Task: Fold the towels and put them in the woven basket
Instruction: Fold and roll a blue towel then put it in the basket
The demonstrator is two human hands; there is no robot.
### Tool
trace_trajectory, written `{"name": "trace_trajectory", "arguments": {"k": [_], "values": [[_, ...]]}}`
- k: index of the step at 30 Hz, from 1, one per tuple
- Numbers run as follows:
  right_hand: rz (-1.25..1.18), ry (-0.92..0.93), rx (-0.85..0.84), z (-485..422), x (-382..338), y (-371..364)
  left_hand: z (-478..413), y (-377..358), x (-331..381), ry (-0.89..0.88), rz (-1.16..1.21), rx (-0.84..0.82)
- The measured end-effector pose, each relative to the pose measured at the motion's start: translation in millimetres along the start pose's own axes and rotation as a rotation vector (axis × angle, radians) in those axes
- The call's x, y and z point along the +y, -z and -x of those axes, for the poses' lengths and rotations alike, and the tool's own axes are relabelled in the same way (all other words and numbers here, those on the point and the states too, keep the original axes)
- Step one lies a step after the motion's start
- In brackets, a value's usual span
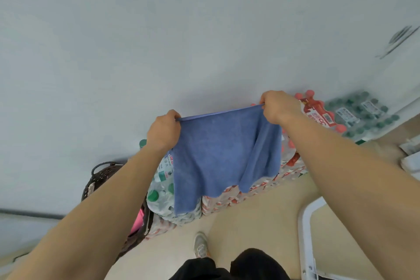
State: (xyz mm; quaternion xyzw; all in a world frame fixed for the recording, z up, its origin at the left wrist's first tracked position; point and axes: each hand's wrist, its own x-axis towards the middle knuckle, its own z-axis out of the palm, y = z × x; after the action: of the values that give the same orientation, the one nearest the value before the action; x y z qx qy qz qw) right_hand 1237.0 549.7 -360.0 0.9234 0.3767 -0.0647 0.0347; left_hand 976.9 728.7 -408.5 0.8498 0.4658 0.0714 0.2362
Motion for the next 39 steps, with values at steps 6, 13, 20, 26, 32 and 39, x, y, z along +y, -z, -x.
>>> {"name": "trace_trajectory", "arguments": {"k": [6, 13, 20, 26, 32, 39], "values": [[-0.048, -0.017, -0.019, -60.0, -5.5, -32.7, -21.8, -33.0, 2.1, 0.091, 0.115, -0.019], [-0.256, 0.061, -0.135, -101.8, -10.8, -70.9, -30.5, -76.7, 20.0, 0.166, 0.200, 0.021], [-0.328, 0.187, -0.125, -86.2, -31.1, -95.7, -21.6, -87.6, -2.6, 0.311, -0.012, 0.052], [-0.359, 0.432, -0.112, -41.9, -91.9, -105.3, -16.2, -74.5, -33.6, 0.350, -0.160, 0.060], [-0.378, 0.671, -0.264, -9.2, -150.4, -115.2, -11.8, -53.2, -60.0, 0.429, -0.050, 0.040], [-0.245, 0.805, -0.391, -6.4, -197.4, -122.8, -21.3, -20.6, -92.0, 0.401, 0.255, 0.239]]}}
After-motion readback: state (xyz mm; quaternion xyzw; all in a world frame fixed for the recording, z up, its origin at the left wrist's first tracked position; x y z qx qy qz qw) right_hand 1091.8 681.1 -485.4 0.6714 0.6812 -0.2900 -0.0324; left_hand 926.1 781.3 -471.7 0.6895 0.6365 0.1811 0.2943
